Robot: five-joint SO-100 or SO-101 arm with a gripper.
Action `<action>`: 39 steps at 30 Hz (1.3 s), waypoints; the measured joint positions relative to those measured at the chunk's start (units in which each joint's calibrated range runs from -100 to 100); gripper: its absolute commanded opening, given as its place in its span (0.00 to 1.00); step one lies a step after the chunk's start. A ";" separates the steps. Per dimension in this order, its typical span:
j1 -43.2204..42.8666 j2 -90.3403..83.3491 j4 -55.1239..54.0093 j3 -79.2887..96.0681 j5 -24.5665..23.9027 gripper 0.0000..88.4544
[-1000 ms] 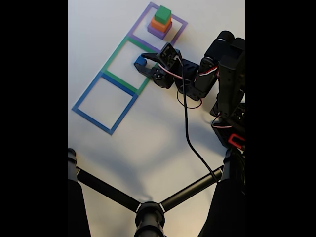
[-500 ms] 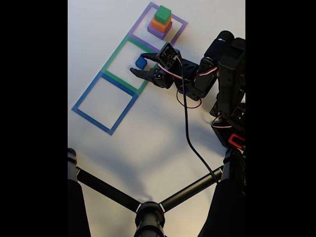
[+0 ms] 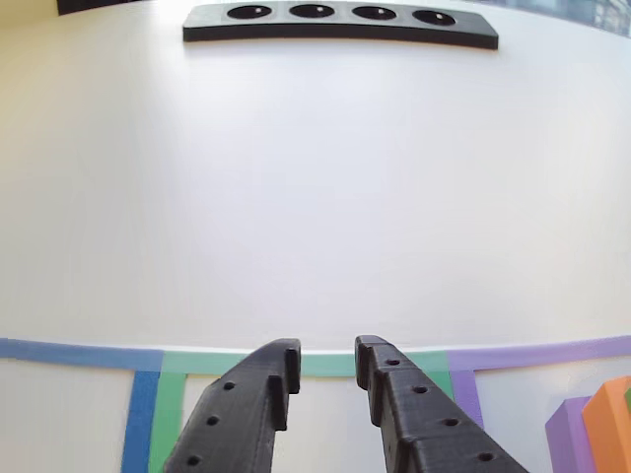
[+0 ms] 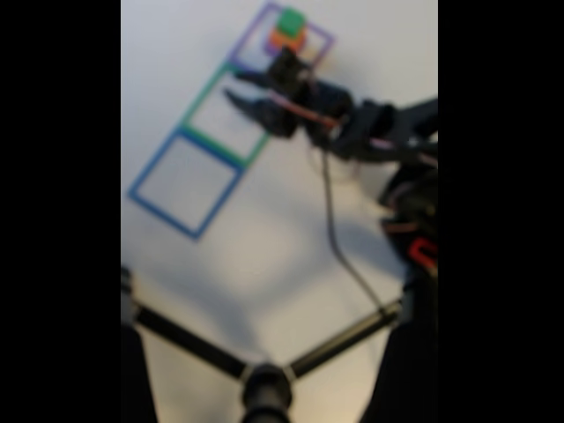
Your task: Tower of hanoi
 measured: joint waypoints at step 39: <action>25.66 -45.40 101.20 -41.44 0.00 0.20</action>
